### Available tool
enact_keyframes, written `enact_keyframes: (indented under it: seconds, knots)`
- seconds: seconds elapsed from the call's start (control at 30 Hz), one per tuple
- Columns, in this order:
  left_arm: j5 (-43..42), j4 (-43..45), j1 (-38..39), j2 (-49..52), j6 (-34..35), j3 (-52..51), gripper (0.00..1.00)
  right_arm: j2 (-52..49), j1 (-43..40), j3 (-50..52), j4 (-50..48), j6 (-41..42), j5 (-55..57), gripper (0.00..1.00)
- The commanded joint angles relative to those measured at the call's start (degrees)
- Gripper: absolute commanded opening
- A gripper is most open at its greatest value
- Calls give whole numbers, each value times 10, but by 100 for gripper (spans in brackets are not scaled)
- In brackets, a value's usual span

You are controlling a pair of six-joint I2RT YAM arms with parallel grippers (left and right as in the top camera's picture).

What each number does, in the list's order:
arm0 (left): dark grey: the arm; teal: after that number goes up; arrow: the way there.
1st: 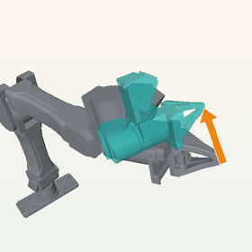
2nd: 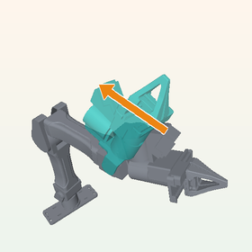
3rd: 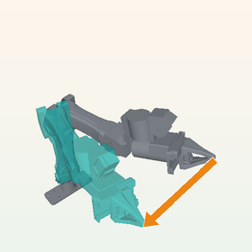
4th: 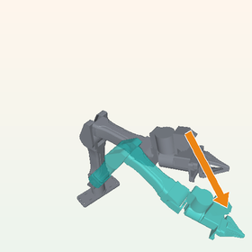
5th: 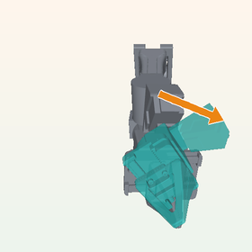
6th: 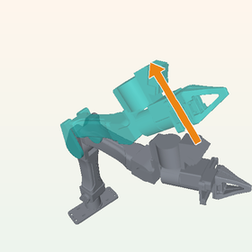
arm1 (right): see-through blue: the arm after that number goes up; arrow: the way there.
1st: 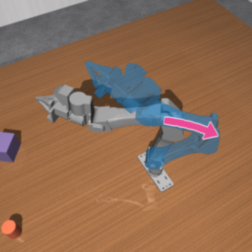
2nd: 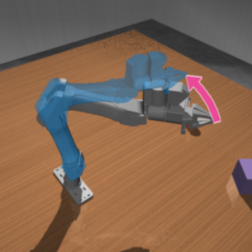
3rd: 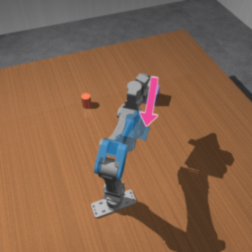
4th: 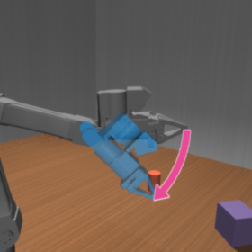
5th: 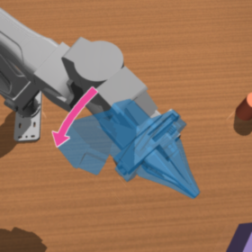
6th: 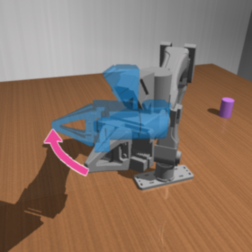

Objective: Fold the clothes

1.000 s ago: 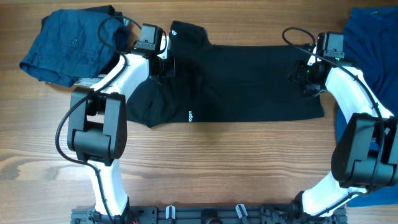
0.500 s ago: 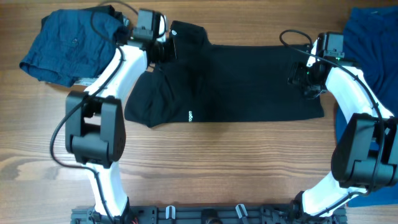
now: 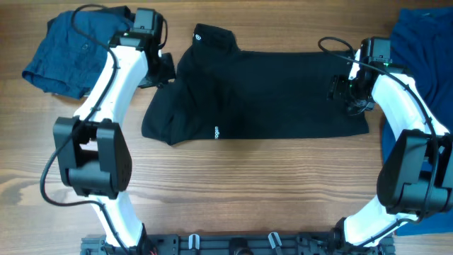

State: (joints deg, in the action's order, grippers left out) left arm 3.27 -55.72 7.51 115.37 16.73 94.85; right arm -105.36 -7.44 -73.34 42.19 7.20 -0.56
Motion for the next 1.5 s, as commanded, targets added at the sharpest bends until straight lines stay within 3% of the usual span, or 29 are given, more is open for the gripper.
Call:
enact_keyframes:
  seconds: [0.0,0.47,0.67,0.87,1.17,1.3,1.47]
  knots:
    - [13,0,-15,36,20,-9,4,18,-2,-12,0,-11,8,76]
    - [-8,-3,-14,124,39,-9,4,18,-2,-12,-1,-12,8,77]
    - [114,-89,-15,125,168,-9,4,18,-2,-12,-1,-13,8,78]
    - [130,-108,-14,121,183,-9,4,18,-2,-12,-1,-13,8,78]
    - [124,-75,12,39,175,-7,4,17,-2,-12,-1,-12,8,79]
    - [0,-10,18,65,52,-9,4,17,-2,-12,0,-12,8,79]
    - [-17,-5,21,105,29,-9,4,17,-2,-12,3,-13,8,79]
